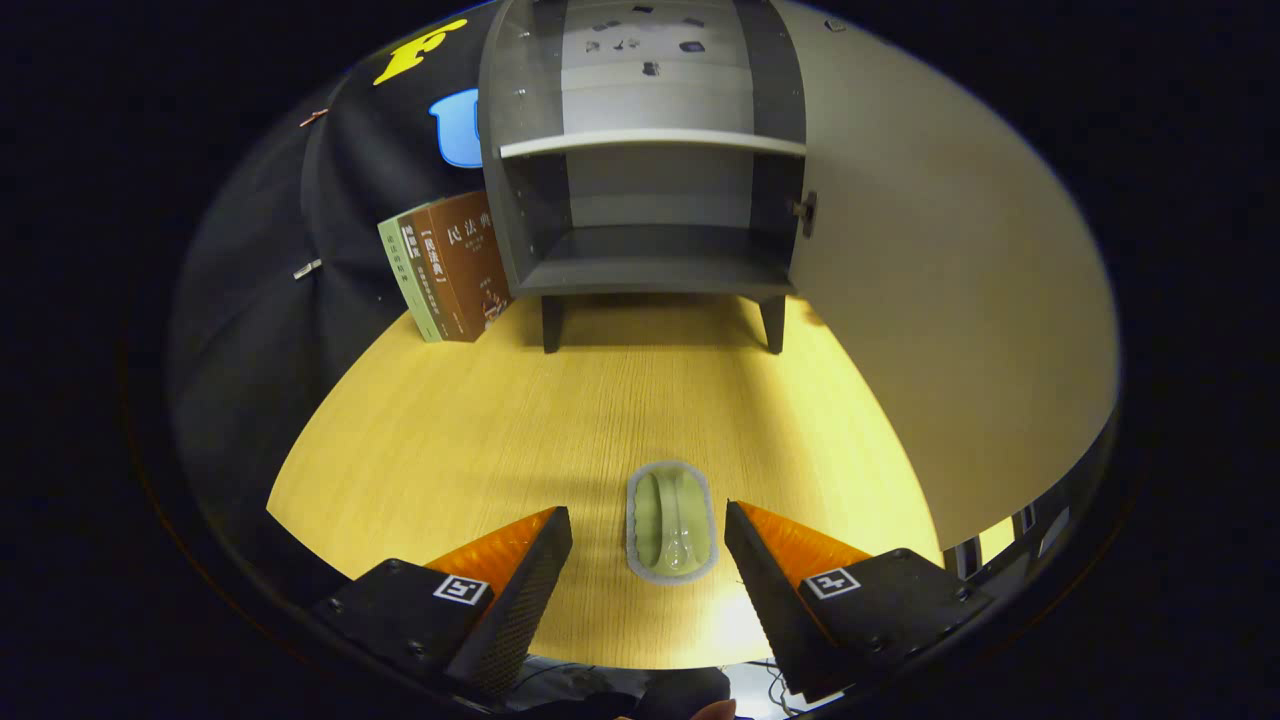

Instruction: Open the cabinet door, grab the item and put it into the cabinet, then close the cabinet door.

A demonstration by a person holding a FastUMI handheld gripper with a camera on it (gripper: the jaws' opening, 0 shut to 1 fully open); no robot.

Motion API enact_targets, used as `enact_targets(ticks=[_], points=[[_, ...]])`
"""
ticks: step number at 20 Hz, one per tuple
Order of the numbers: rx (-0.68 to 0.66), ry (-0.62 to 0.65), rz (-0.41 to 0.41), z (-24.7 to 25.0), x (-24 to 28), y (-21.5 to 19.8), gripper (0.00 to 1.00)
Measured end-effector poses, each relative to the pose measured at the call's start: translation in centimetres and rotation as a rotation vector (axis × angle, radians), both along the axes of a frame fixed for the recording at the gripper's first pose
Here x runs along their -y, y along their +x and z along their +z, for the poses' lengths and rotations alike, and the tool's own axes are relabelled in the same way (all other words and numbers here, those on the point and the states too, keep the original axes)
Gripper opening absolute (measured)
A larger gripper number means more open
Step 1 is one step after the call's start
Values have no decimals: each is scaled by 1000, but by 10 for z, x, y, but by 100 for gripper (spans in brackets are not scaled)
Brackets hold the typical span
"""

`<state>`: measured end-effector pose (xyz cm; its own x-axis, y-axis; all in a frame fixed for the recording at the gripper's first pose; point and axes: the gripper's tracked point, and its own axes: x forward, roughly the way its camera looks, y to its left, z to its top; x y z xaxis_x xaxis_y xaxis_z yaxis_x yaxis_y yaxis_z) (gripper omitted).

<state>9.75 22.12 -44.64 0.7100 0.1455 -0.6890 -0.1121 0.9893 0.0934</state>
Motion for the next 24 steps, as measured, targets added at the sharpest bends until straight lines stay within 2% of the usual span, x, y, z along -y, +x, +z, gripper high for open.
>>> enact_targets(ticks=[3,5,6,8,10,12,14,18,24], points=[[-54,-17,-11,-30,-1,11,98],[-75,-52,-17,-50,2,20,87],[-87,-72,-19,-59,5,24,76],[-116,-112,-13,-79,7,31,61],[-142,-153,-4,-95,11,33,55],[-138,-160,-19,-94,15,35,26],[-129,-159,-14,-91,14,33,19],[-107,-144,-6,-76,14,36,19],[-65,-67,-8,-13,17,37,18]])
